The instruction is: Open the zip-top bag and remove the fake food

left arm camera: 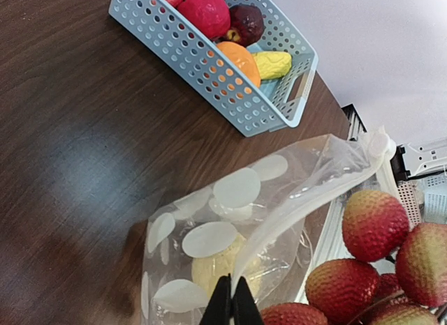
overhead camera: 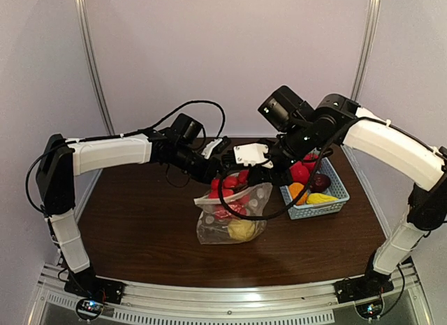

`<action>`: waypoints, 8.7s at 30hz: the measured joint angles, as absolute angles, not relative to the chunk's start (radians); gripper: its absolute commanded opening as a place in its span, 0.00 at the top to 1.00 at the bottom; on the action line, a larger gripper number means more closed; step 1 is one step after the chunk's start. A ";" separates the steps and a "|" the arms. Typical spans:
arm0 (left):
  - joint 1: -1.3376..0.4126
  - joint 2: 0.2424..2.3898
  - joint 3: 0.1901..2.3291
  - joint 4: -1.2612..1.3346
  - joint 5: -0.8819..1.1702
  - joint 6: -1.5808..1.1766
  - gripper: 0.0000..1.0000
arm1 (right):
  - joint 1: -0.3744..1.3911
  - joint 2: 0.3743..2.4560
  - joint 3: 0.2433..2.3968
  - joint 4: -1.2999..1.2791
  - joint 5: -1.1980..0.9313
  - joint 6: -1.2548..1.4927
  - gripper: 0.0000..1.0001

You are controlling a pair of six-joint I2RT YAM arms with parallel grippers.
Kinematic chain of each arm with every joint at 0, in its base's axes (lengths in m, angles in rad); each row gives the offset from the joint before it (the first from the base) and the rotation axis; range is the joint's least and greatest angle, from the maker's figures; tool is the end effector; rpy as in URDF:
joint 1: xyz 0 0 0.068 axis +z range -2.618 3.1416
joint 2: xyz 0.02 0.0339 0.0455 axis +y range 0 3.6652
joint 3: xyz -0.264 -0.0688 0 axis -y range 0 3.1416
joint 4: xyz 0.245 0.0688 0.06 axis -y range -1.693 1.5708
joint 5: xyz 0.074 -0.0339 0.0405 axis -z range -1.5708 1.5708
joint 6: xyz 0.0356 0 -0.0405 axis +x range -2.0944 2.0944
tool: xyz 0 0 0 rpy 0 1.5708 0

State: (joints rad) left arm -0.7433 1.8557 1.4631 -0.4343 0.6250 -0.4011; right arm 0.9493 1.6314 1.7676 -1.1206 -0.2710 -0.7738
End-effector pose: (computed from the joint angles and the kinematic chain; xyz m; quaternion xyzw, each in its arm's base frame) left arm 0.2901 -0.2949 0.2529 0.2610 0.8545 -0.4281 0.1357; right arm 0.1847 0.2743 0.3795 -0.7452 0.5881 0.1539 0.2739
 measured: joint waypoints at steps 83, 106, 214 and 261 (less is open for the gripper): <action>-0.687 1.827 1.463 -0.446 0.625 -0.398 1.00 | 0.237 1.740 1.492 -0.707 -0.232 -0.541 0.92; -0.687 1.827 1.463 -0.446 0.626 -0.398 1.00 | 0.263 1.589 1.607 -0.797 -0.392 -0.466 0.51; -0.603 1.904 1.462 -0.431 0.737 -0.429 1.00 | 0.903 1.856 1.624 -0.693 -0.207 -0.842 0.34; -0.602 1.863 1.462 -0.430 0.772 -0.429 1.00 | 0.595 1.555 1.662 -0.749 -0.382 -0.519 0.32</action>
